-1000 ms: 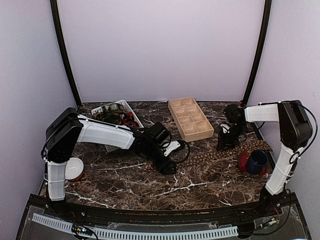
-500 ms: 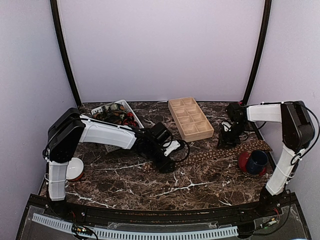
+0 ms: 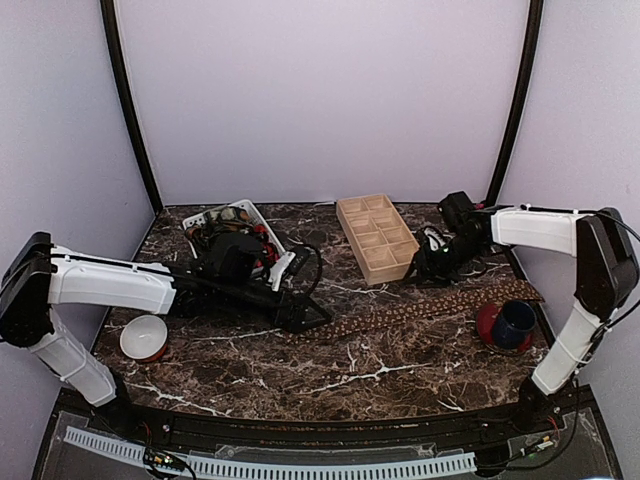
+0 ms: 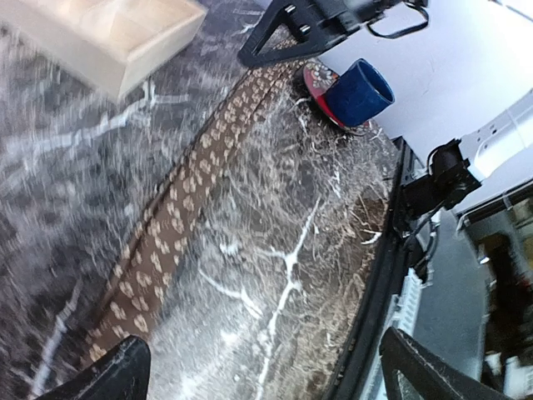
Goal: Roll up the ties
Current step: Flatten out the tie at the center of the board.
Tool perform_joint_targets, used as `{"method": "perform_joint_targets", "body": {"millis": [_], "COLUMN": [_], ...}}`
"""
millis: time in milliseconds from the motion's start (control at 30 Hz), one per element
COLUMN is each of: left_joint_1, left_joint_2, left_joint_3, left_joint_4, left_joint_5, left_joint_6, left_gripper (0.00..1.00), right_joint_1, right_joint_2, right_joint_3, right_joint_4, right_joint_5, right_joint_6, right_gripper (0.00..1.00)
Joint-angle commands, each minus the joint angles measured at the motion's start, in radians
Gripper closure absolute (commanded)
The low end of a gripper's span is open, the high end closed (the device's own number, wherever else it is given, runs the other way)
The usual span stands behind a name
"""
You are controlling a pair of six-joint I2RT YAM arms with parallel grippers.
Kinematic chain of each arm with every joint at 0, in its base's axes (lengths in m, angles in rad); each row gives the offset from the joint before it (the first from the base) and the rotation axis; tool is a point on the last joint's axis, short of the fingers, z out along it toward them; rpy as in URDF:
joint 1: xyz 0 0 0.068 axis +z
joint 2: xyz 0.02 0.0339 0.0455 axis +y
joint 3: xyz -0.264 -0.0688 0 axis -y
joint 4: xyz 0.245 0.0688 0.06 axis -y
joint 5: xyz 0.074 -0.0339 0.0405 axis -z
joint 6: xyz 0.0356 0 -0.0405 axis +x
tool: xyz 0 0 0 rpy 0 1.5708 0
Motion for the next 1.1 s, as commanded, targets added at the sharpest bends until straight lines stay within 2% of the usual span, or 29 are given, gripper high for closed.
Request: {"method": "perform_joint_targets", "body": {"millis": [0, 300, 633, 833, 1067], "left_joint_1": [0.023, 0.085, 0.107, 0.12, 0.12], "left_joint_2": [0.027, 0.141, 0.162, 0.077, -0.044], "left_joint_3": [-0.112, -0.195, -0.26, -0.279, -0.11], "left_joint_4": [0.215, 0.351, 0.277, 0.134, -0.121], "left_joint_5": [0.146, 0.145, 0.103, 0.022, -0.028], "left_joint_6": [-0.23, -0.349, -0.357, -0.307, -0.08], "left_gripper": [0.01, 0.01, 0.02, 0.01, 0.01], "right_joint_1": [0.062, 0.095, 0.084, 0.055, 0.063], "right_joint_2": [0.039, 0.149, 0.259, 0.226, 0.107], "right_joint_3": [-0.008, -0.041, -0.073, -0.112, -0.028], "right_joint_4": [0.108, 0.173, 0.139, 0.14, 0.151], "right_joint_5": [-0.09, -0.085, 0.01, 0.023, -0.071], "right_joint_6": [0.085, 0.087, 0.03, 0.023, 0.015], "right_gripper": [0.58, 0.59, 0.64, 0.64, 0.57]}}
